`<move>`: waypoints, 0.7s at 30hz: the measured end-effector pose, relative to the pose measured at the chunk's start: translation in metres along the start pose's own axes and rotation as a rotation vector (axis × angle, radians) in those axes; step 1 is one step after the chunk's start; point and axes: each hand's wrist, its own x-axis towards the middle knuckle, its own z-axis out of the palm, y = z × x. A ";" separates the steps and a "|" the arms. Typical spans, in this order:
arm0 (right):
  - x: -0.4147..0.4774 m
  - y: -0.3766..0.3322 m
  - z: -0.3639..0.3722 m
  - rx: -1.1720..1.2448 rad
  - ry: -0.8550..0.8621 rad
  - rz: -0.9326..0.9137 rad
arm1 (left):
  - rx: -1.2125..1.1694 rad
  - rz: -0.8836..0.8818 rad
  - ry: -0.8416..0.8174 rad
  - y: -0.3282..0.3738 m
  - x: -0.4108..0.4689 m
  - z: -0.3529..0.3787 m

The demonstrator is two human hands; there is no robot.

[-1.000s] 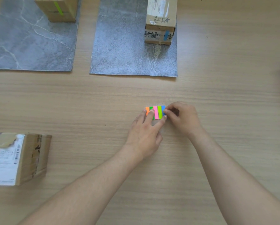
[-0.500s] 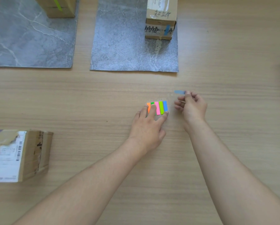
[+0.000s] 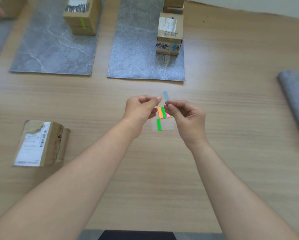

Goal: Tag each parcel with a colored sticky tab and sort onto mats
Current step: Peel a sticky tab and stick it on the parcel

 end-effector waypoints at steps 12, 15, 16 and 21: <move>-0.102 -0.056 0.049 -0.075 -0.195 -0.144 | 0.069 0.274 0.057 0.015 -0.115 -0.073; -0.124 -0.069 0.071 -0.098 -0.191 -0.162 | 0.163 0.320 0.101 0.017 -0.135 -0.105; -0.130 -0.074 0.080 -0.091 -0.168 -0.159 | 0.180 0.333 0.116 0.017 -0.140 -0.117; -0.150 -0.074 0.135 -0.093 -0.094 -0.163 | 0.242 0.317 0.191 0.009 -0.144 -0.187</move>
